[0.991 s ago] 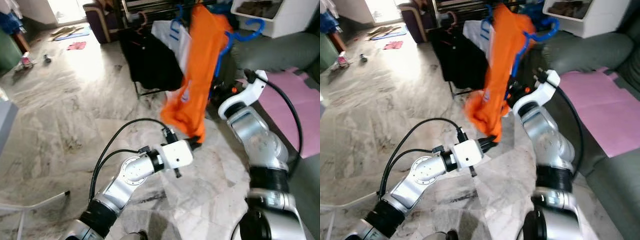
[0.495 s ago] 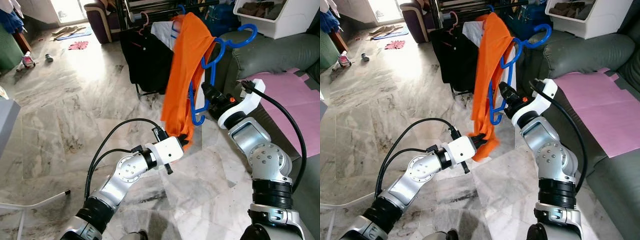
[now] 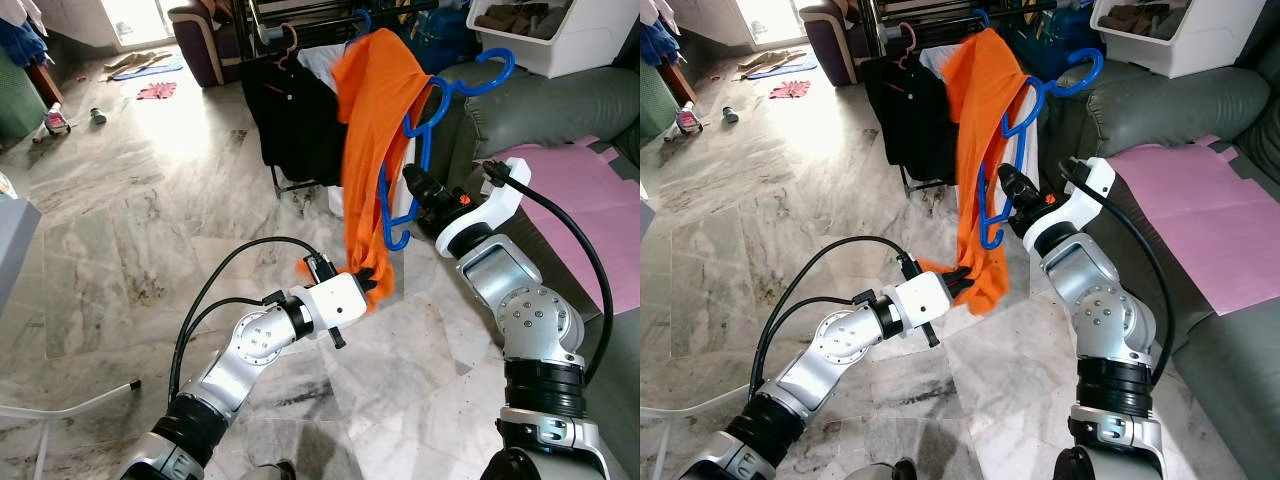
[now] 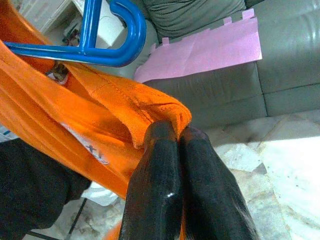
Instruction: Hang hanger
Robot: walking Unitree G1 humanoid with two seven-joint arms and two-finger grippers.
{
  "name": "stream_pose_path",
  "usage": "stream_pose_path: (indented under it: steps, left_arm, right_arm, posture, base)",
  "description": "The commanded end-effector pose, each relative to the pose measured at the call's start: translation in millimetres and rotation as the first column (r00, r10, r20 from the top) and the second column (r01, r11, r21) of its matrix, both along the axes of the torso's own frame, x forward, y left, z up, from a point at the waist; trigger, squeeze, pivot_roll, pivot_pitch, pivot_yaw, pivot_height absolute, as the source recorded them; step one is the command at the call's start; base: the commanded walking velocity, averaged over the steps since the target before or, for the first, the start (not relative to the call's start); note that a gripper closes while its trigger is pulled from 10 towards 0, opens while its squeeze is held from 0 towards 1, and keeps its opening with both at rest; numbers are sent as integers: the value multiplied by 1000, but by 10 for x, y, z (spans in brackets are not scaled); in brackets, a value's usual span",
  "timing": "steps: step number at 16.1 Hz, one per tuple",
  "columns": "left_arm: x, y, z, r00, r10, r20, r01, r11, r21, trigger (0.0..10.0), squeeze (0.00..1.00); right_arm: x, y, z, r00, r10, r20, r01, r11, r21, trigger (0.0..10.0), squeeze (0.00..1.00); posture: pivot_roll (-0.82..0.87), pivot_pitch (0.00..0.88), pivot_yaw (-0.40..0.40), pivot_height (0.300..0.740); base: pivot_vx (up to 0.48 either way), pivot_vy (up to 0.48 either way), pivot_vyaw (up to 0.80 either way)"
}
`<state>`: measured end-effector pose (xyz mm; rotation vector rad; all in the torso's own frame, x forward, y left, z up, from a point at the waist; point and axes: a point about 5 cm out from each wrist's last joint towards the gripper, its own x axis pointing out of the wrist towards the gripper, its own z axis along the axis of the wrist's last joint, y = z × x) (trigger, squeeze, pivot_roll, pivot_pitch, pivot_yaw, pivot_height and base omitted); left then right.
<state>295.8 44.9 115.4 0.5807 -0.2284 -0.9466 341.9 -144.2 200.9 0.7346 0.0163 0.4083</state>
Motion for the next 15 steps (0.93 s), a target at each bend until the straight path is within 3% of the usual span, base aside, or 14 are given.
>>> stream_pose_path:
  steps: [1,3,4,5,6,7,9,12,14,15]
  left_arm:
    - [7,13,-4,1000,2,1,-2,1000,9,10000,0]
    - [7,13,-4,1000,2,1,-2,1000,9,10000,0]
    - [-40,-159,-147,994,-36,-107,32,998,-45,10000,0]
    - [-72,-270,-224,983,-51,-179,36,995,-88,10000,4]
    - [-47,-318,-230,978,-8,-209,-25,988,-153,10000,0]
    - [0,-263,-186,982,38,-187,-70,983,-170,10000,0]
    - [79,-90,-119,968,124,-219,-180,950,-256,10000,0]
    - [82,133,-150,951,190,-244,-262,915,-307,10000,0]
    - [-13,175,-210,943,181,-277,-269,907,-323,10000,475]
    - [-76,151,-237,942,152,-299,-252,909,-332,10000,1000]
  right_arm:
    - [-12,25,152,998,9,69,-9,1000,-1,10000,0]
    - [-12,25,152,998,9,69,-9,1000,-1,10000,0]
    - [-84,-26,-112,987,-122,105,149,938,-312,10000,0]
    - [-164,16,-261,973,-130,191,211,836,-506,10000,0]
    - [-268,95,-423,953,-68,295,261,674,-691,10000,0]
    - [-265,85,-433,948,-57,312,274,640,-718,10000,0]
    - [-257,71,-466,946,-57,320,287,610,-739,10000,0]
    - [-275,101,-535,929,-40,367,319,589,-742,10000,0]
    - [-270,116,-569,926,-32,377,324,582,-746,10000,0]
    - [-262,119,-583,925,-33,378,325,584,-744,10000,0]
  posture:
    - [-81,68,47,740]
    - [-81,68,47,740]
    - [-112,55,41,740]
    - [-112,55,41,740]
    - [-108,54,42,740]
    - [-103,52,41,740]
    - [-93,50,37,740]
    - [-77,46,24,740]
    - [-68,37,18,740]
    - [-68,37,18,740]
  base:
    - [0,0,0]
    - [0,0,0]
    - [0,0,0]
    - [0,0,0]
    - [0,0,0]
    - [0,0,0]
    - [0,0,0]
    - [0,0,0]
    - [0,0,0]
    - [0,0,0]
